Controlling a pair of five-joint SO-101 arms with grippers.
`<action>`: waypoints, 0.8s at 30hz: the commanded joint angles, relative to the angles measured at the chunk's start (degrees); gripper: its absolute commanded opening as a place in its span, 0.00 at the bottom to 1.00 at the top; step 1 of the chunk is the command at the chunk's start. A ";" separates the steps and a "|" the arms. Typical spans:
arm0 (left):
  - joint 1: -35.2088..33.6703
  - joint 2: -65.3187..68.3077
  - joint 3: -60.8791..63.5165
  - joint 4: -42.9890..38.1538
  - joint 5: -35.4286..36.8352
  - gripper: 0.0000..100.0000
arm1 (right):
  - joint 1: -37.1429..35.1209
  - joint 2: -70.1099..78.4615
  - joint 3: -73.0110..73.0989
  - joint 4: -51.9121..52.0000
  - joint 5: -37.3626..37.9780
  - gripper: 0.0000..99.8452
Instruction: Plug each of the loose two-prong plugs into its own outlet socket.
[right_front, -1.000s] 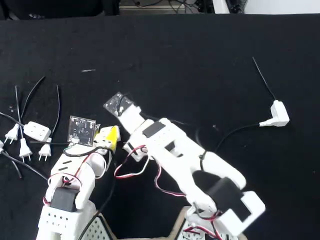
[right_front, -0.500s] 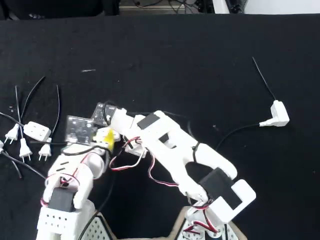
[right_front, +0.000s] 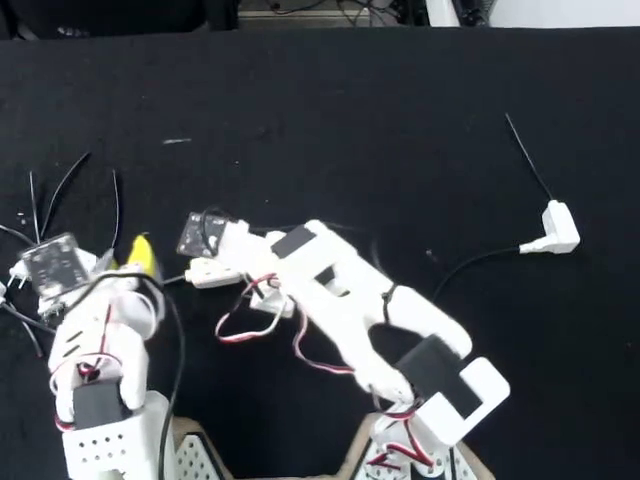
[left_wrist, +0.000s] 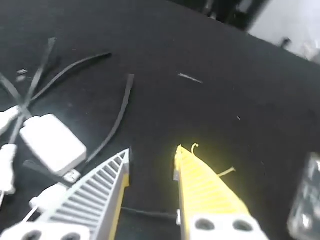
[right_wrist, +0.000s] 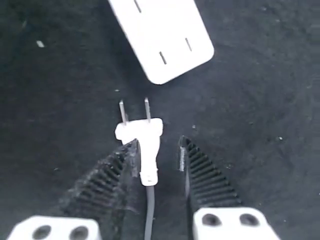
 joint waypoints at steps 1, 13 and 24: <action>-2.33 -0.44 -3.12 -2.29 2.46 0.15 | -2.81 1.10 1.19 1.85 1.14 0.13; -2.15 -0.44 -3.30 -2.11 2.46 0.15 | -2.73 1.54 1.01 4.40 5.45 0.12; -2.07 -0.44 -3.03 -2.37 2.29 0.15 | -0.44 -6.64 2.77 3.25 -1.85 0.01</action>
